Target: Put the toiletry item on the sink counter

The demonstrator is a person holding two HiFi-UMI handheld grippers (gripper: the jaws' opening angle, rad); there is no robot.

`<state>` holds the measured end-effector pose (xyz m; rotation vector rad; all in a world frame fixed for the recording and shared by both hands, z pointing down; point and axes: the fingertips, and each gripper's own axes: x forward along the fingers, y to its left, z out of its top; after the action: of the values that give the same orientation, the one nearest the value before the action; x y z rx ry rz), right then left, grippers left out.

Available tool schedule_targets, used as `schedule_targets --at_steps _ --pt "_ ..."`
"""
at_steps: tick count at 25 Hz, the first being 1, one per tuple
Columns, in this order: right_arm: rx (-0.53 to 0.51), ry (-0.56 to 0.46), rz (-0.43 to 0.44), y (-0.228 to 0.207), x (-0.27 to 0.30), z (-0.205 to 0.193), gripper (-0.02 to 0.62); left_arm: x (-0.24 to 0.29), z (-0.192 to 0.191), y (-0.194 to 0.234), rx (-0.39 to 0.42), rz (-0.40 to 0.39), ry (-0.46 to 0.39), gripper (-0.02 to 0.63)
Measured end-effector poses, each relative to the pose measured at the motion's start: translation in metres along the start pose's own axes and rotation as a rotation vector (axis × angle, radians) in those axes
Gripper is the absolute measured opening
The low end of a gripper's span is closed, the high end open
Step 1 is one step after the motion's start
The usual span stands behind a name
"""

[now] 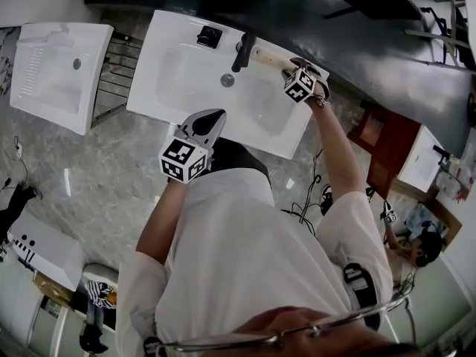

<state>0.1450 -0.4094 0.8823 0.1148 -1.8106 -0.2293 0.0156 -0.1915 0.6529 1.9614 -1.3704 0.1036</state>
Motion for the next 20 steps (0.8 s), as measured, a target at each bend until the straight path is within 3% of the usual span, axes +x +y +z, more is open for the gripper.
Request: schedule_targets --at_steps 8,16,20 --pt "0.084 -0.067 0.018 0.009 -0.026 0.01 0.204 -0.002 0.007 -0.002 0.028 -0.014 -0.011 0.005" --pt "0.14 -0.134 -0.005 0.023 -0.061 0.02 0.161 -0.006 0.0 0.0 0.044 -0.025 -0.019 0.005" --pt "0.199 -0.178 0.032 0.042 -0.081 0.027 0.126 -0.013 -0.002 -0.004 0.046 -0.031 -0.02 0.005"
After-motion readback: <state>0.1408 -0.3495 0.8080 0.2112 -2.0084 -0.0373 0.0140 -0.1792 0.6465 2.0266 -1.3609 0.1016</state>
